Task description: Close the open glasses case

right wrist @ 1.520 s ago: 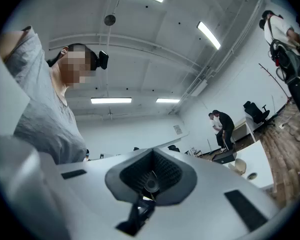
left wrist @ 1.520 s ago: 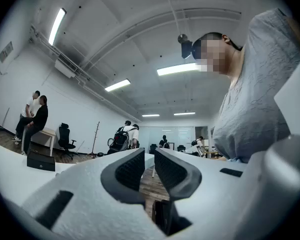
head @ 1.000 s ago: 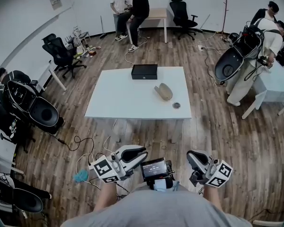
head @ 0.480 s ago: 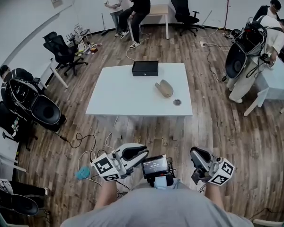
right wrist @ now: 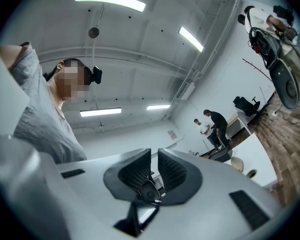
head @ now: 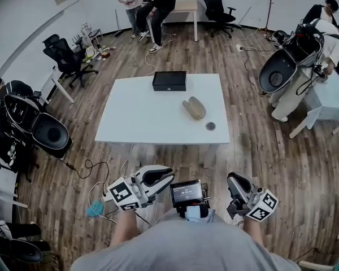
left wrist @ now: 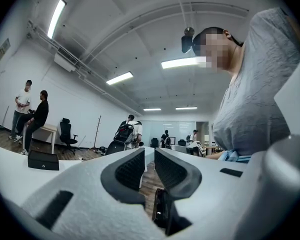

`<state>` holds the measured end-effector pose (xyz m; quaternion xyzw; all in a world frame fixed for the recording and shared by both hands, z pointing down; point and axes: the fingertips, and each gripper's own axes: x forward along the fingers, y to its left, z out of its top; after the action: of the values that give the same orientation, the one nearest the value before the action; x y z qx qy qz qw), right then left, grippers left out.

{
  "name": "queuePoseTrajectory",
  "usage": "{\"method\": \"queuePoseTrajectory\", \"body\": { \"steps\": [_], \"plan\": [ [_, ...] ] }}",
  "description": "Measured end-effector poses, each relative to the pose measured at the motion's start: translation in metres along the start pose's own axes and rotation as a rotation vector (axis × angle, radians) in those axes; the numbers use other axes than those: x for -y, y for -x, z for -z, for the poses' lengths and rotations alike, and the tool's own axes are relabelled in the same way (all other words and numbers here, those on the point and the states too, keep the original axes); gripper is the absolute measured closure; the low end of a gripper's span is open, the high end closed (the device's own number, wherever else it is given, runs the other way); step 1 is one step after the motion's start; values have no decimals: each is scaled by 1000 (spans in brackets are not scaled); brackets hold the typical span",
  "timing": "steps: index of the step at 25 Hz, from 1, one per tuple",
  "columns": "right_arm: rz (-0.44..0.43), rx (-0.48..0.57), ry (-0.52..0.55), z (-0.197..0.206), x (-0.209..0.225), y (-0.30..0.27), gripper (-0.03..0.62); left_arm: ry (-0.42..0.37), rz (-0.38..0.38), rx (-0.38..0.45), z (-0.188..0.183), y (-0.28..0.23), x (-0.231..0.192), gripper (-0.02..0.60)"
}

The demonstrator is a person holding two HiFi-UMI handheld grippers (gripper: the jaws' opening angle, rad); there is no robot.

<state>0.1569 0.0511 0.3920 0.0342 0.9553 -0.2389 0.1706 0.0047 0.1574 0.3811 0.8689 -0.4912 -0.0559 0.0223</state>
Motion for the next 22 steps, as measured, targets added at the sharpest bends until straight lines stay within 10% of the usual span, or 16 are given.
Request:
{"method": "queuePoseTrajectory", "body": {
  "steps": [15, 22],
  "plan": [
    [129, -86, 61, -11, 135, -154, 559, 6, 55, 22, -16, -40, -211, 529],
    [326, -286, 152, 32, 192, -160, 559, -67, 113, -143, 27, -68, -277, 528]
  ]
}}
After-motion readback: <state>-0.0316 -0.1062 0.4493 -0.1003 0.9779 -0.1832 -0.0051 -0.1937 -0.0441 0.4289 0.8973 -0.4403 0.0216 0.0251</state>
